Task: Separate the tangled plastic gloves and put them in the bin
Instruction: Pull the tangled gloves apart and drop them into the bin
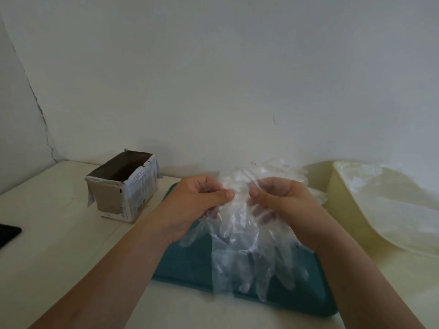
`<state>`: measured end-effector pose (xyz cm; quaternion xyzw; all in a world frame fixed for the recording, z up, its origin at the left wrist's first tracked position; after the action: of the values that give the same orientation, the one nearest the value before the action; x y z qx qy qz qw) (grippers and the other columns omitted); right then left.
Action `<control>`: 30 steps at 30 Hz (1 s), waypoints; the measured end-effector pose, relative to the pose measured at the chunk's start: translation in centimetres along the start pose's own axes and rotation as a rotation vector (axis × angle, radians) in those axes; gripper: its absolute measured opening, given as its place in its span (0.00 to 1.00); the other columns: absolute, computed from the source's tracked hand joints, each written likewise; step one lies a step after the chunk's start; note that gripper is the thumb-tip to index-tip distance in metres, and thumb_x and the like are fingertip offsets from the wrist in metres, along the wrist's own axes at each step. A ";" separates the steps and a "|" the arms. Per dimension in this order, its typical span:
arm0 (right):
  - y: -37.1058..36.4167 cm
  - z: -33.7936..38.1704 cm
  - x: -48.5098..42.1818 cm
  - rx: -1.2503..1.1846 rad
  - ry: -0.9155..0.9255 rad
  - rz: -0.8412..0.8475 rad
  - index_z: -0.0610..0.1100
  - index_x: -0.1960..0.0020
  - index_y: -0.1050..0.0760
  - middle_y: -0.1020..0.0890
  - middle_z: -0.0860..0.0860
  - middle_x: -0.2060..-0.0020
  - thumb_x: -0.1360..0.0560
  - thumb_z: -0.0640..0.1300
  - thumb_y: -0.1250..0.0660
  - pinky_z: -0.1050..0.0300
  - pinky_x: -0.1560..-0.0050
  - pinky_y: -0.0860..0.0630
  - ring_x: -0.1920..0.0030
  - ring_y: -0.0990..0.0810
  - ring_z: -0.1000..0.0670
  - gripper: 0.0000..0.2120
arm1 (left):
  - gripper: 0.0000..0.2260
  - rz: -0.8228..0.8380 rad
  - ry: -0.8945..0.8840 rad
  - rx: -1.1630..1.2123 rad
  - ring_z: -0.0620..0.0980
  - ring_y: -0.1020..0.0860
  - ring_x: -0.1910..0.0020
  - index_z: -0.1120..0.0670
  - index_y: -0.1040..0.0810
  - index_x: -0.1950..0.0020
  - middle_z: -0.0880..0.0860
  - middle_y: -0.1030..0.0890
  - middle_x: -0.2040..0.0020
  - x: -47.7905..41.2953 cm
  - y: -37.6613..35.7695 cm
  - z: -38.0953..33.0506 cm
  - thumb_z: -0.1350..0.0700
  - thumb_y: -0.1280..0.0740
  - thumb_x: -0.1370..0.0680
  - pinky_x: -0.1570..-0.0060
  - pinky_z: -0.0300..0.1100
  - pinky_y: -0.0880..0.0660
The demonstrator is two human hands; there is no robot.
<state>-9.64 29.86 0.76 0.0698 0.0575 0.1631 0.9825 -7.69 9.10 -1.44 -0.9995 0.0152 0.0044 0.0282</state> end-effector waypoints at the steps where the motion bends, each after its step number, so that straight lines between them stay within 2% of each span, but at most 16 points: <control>1: -0.1 -0.1 -0.1 0.005 0.007 -0.011 0.41 0.48 0.14 0.13 0.40 0.57 0.23 0.45 0.26 0.49 0.62 0.20 0.63 0.18 0.43 0.08 | 0.12 0.013 0.008 0.035 0.53 0.23 0.64 0.58 0.19 0.56 0.57 0.19 0.61 -0.1 -0.1 0.1 0.55 0.19 0.30 0.61 0.43 0.23; 4: 0.1 -0.4 -0.4 -0.013 0.022 -0.113 0.39 0.51 0.15 0.15 0.41 0.62 0.22 0.45 0.26 0.57 0.72 0.28 0.71 0.23 0.47 0.08 | 0.16 0.199 0.086 0.143 0.61 0.17 0.44 0.60 0.18 0.41 0.60 0.15 0.42 0.1 -0.5 0.7 0.57 0.20 0.25 0.41 0.55 0.21; 6: 0.3 -0.5 -0.4 -0.031 0.027 -0.179 0.39 0.52 0.16 0.16 0.42 0.66 0.21 0.44 0.27 0.61 0.77 0.32 0.76 0.28 0.50 0.07 | 0.22 0.269 0.139 0.163 0.64 0.19 0.35 0.60 0.20 0.32 0.62 0.17 0.35 -0.1 -0.6 1.5 0.58 0.22 0.24 0.31 0.61 0.25; 9: 0.8 -0.5 -0.4 -0.029 0.048 -0.235 0.38 0.54 0.16 0.19 0.45 0.72 0.20 0.44 0.29 0.63 0.78 0.35 0.79 0.32 0.52 0.09 | 0.20 0.131 0.173 0.205 0.59 0.17 0.40 0.63 0.17 0.37 0.59 0.14 0.41 -0.4 -0.2 2.0 0.57 0.22 0.27 0.35 0.57 0.21; 10: 0.9 -0.4 -0.4 -0.015 0.054 -0.252 0.39 0.54 0.16 0.19 0.45 0.72 0.20 0.44 0.29 0.63 0.78 0.34 0.79 0.32 0.52 0.10 | 0.17 0.084 0.181 0.216 0.58 0.17 0.42 0.61 0.15 0.40 0.57 0.13 0.43 -0.5 0.0 2.0 0.56 0.23 0.27 0.37 0.56 0.20; 12: 1.0 -0.4 -0.4 0.010 0.060 -0.301 0.42 0.54 0.15 0.18 0.45 0.71 0.20 0.46 0.29 0.63 0.77 0.33 0.78 0.31 0.53 0.09 | 0.13 0.040 0.187 0.175 0.59 0.18 0.39 0.55 0.11 0.45 0.54 0.13 0.41 -0.6 0.3 2.0 0.51 0.24 0.26 0.35 0.59 0.23; 14: 1.1 -0.2 -0.4 0.019 0.068 -0.337 0.45 0.54 0.14 0.17 0.44 0.69 0.20 0.47 0.30 0.63 0.76 0.32 0.78 0.31 0.54 0.09 | 0.10 0.019 0.196 0.126 0.59 0.18 0.36 0.52 0.11 0.45 0.52 0.14 0.39 -0.5 0.5 1.6 0.50 0.24 0.23 0.33 0.60 0.23; 17: 1.0 0.9 0.1 0.061 0.103 -0.357 0.46 0.56 0.15 0.16 0.45 0.69 0.19 0.49 0.31 0.62 0.75 0.31 0.77 0.30 0.53 0.10 | 0.09 -0.061 0.203 0.141 0.61 0.16 0.40 0.55 0.11 0.46 0.56 0.14 0.40 -0.2 1.0 0.6 0.53 0.23 0.24 0.36 0.60 0.21; 20: 0.9 2.7 1.1 0.088 0.157 -0.375 0.46 0.56 0.15 0.16 0.46 0.69 0.19 0.49 0.31 0.59 0.73 0.29 0.74 0.29 0.51 0.11 | 0.11 -0.211 0.136 0.186 0.58 0.15 0.44 0.56 0.12 0.44 0.58 0.14 0.42 0.4 2.0 -0.8 0.54 0.22 0.24 0.45 0.51 0.17; 23: 1.0 4.8 2.3 0.045 0.170 -0.363 0.47 0.53 0.15 0.16 0.46 0.68 0.19 0.50 0.31 0.60 0.74 0.30 0.75 0.31 0.51 0.09 | 0.08 -0.348 0.032 0.214 0.54 0.14 0.47 0.55 0.12 0.44 0.55 0.12 0.47 0.8 2.3 -2.2 0.55 0.25 0.21 0.49 0.47 0.18; 25: 1.3 6.3 3.0 0.061 0.171 -0.326 0.48 0.50 0.16 0.15 0.45 0.67 0.19 0.50 0.31 0.61 0.75 0.31 0.76 0.32 0.52 0.08 | 0.09 -0.337 0.009 0.229 0.51 0.14 0.52 0.58 0.14 0.42 0.55 0.12 0.49 0.9 1.2 -3.1 0.57 0.28 0.20 0.55 0.43 0.19; 26: 1.9 7.2 3.5 0.084 0.179 -0.317 0.48 0.48 0.16 0.14 0.46 0.67 0.19 0.51 0.31 0.62 0.76 0.32 0.76 0.32 0.52 0.08 | 0.09 -0.306 0.004 0.238 0.51 0.14 0.53 0.60 0.15 0.41 0.55 0.13 0.50 1.0 -0.1 -3.8 0.58 0.29 0.19 0.54 0.44 0.20; 28: 3.3 8.8 4.0 0.126 0.206 -0.312 0.47 0.47 0.16 0.14 0.45 0.67 0.19 0.51 0.31 0.62 0.77 0.33 0.78 0.33 0.51 0.09 | 0.07 -0.244 -0.008 0.266 0.53 0.14 0.51 0.59 0.16 0.42 0.55 0.13 0.50 0.9 -2.3 -4.7 0.59 0.31 0.17 0.49 0.50 0.20; 30: 5.6 10.3 4.5 0.164 0.222 -0.347 0.46 0.47 0.16 0.15 0.44 0.68 0.19 0.50 0.31 0.63 0.78 0.36 0.80 0.34 0.50 0.09 | 0.07 -0.204 -0.012 0.268 0.55 0.14 0.54 0.58 0.18 0.41 0.57 0.13 0.49 0.6 -4.2 -5.5 0.59 0.34 0.16 0.46 0.53 0.20</control>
<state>-5.73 35.38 11.32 0.1202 0.1895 -0.0069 0.9745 -6.90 12.95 4.32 -0.9830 -0.0862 0.0055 0.1618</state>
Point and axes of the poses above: each hand's wrist, its own x-axis away from the middle knuckle, its own y-axis out of the back of the hand, z = x × y, the point moved 5 cm from there along -x, towards the middle knuckle
